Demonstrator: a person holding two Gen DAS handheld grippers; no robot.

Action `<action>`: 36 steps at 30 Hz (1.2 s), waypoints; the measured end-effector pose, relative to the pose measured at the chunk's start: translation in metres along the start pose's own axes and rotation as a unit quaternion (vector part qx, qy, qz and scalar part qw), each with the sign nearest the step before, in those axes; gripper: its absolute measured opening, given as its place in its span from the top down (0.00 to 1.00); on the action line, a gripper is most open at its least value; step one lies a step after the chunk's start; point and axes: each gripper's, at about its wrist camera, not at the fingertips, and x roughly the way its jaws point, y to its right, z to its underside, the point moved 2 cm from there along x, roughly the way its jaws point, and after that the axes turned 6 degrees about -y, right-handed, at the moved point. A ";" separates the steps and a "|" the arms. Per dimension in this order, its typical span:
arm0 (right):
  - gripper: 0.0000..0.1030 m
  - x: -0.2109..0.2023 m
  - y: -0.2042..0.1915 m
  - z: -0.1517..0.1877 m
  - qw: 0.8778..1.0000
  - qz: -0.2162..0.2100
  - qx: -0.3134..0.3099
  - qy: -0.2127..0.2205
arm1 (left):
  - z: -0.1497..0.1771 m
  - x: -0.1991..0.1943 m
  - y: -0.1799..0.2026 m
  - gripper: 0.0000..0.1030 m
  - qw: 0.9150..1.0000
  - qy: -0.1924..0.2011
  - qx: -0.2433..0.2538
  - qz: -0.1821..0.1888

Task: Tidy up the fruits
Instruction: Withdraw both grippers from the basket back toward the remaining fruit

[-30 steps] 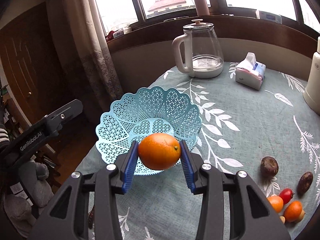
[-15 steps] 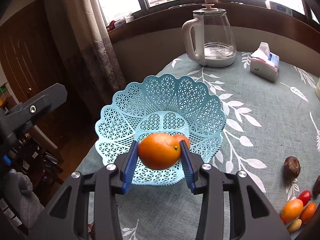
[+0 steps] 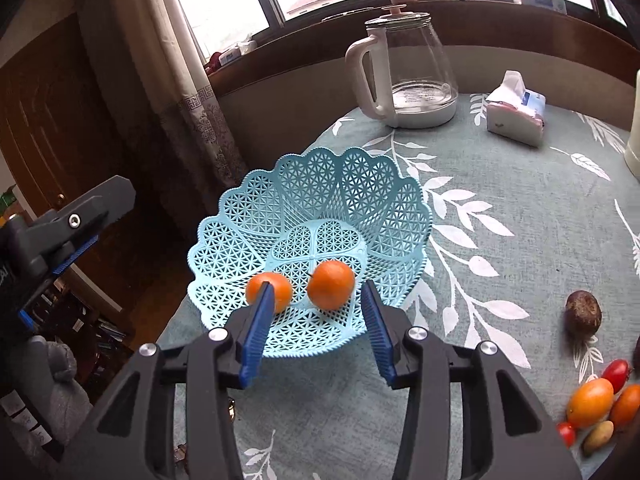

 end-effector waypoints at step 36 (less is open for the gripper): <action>0.33 -0.061 0.093 0.047 0.991 0.079 0.097 0.051 | 0.020 0.009 0.048 0.03 0.998 -0.022 0.061 0.016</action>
